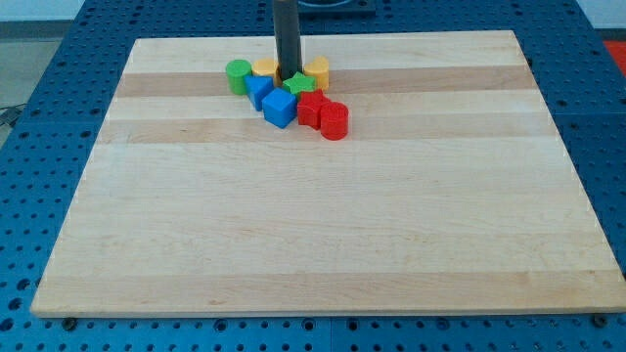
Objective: Push green star towards the bottom center of the board
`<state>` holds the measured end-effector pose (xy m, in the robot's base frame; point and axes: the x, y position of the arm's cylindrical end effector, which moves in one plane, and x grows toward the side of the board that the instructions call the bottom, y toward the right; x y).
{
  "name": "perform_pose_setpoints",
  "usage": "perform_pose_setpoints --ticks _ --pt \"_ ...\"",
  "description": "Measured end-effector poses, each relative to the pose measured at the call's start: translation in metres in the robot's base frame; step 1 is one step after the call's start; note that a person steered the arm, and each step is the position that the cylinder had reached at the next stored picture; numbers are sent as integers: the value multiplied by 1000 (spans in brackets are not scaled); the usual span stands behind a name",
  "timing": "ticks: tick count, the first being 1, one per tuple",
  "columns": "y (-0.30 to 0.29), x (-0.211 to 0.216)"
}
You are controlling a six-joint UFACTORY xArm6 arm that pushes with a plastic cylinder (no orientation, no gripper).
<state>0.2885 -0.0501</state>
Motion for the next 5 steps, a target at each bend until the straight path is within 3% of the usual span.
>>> perform_pose_setpoints --ticks 1,2,3,5 --pt "0 0" --pt "0 69" --pt "1 87" --pt "4 52"
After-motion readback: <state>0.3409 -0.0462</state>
